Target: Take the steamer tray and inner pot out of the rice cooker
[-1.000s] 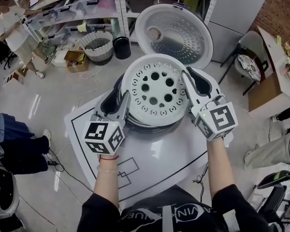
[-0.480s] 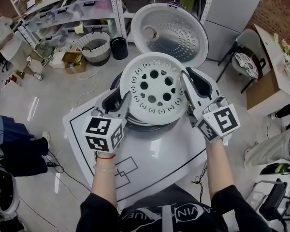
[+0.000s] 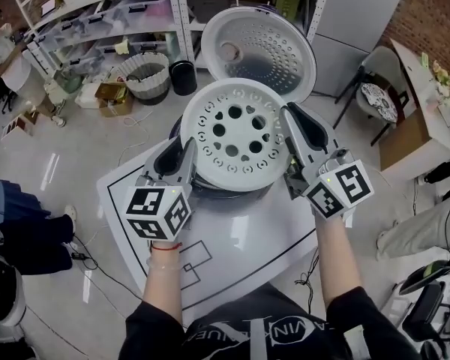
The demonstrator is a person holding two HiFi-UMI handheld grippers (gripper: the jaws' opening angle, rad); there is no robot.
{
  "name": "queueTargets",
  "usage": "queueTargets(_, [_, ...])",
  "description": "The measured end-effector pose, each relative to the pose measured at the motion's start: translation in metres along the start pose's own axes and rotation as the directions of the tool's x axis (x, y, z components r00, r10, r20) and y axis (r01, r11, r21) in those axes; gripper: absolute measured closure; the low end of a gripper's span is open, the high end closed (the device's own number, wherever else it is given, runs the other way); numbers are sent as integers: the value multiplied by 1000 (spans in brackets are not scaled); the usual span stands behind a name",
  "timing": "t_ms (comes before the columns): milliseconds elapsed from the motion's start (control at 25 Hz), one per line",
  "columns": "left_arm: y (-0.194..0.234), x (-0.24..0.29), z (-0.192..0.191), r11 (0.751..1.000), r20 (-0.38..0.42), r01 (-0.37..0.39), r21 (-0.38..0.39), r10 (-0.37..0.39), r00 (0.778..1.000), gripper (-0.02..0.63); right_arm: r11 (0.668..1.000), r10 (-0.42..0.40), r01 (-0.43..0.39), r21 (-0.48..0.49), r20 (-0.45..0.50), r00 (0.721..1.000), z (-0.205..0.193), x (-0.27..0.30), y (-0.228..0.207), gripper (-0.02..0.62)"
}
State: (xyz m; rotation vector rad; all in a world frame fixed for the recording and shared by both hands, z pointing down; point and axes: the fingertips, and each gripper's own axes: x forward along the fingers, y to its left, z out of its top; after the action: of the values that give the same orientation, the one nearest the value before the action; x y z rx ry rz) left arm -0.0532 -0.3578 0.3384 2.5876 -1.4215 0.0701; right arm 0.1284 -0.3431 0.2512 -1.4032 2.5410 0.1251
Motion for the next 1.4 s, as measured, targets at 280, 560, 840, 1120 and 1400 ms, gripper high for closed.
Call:
queueTargets(280, [2, -20, 18, 998, 61, -57, 3, 56, 997, 531, 999, 31, -31, -14, 18, 999, 14, -1, 16, 557])
queueTargets(560, [4, -47, 40, 992, 121, -127, 2, 126, 985, 537, 997, 83, -83, 4, 40, 996, 29, -2, 35, 557])
queueTargets(840, [39, -94, 47, 975, 153, -220, -21, 220, 963, 542, 987, 159, -160, 17, 32, 987, 27, 18, 87, 557])
queueTargets(1120, [77, -144, 26, 940, 121, -334, -72, 340, 933, 552, 976, 215, -213, 40, -80, 973, 2, 33, 142, 557])
queueTargets(1400, [111, -201, -2, 897, 79, -423, -127, 434, 898, 554, 956, 287, -272, 110, -155, 945, -27, 40, 201, 559])
